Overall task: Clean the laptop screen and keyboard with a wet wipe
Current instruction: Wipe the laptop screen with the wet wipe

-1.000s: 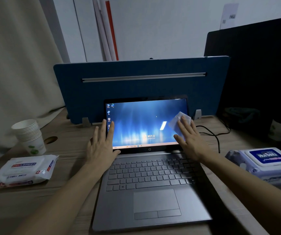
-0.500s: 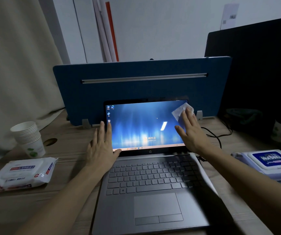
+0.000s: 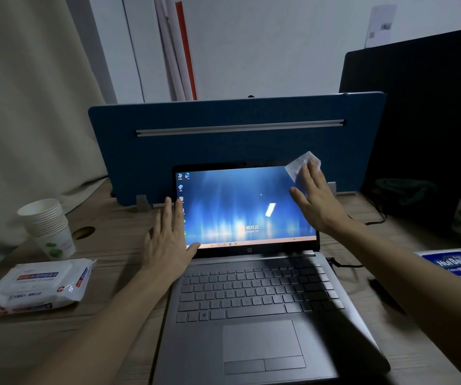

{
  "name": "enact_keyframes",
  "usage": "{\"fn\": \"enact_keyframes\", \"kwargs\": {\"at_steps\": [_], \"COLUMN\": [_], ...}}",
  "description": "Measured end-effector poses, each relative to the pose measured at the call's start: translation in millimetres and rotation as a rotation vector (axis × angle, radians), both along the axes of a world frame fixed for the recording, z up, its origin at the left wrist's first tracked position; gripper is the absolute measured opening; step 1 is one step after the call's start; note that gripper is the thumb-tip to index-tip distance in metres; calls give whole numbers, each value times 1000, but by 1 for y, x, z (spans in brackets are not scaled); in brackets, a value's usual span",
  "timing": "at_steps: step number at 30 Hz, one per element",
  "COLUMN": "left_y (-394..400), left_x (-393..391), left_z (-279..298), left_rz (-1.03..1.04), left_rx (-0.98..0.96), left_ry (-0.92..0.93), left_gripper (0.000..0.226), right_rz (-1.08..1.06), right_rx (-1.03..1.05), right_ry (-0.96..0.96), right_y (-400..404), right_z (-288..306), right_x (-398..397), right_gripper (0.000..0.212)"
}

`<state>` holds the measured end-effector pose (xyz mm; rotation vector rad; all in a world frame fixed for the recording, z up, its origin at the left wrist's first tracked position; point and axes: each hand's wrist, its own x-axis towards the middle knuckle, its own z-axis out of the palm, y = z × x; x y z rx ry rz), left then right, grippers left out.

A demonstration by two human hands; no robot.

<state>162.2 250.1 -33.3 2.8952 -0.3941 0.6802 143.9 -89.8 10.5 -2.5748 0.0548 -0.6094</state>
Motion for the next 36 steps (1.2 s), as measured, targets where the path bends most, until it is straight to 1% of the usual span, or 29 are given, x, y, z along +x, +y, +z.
{"fn": "enact_keyframes", "kwargs": {"at_steps": [4,8,11,14,19,22,25,30,33,36], "left_y": [1,1,0,-2,-3,0,3,5,3,0], "left_x": [4,5,5,4,7,11,15,25,29,33], "left_z": [0,-1,1,5,7,5,5,8,11,13], "left_rz": [14,13,-24,-79,-138,-182,-170,-167,-186,-181], "left_rx": [-11,-26,-63,-157,-352,-483,-609,-773,-869,-957], "left_ry": [5,10,14,29,82,113,154,186,213,250], "left_gripper": [107,106,104,102,96,89,82,76,73,65], "right_rz": [-12,-37,-64,-75,-26,-55,-74,-3,-21,-61], "right_rx": [-19,-132,-177,-205,-258,-290,-290,-295,-305,-325], "right_ry": [-22,0,9,4,-19,-14,5,-15,-22,-26], "right_y": [1,3,4,10,17,13,19,49,45,35], "right_z": [6,0,1,4,2,1,2,6,6,4], "right_x": [4,4,7,10,14,12,13,19,19,15], "right_gripper": [73,73,73,71,71,70,71,72,71,71]}}
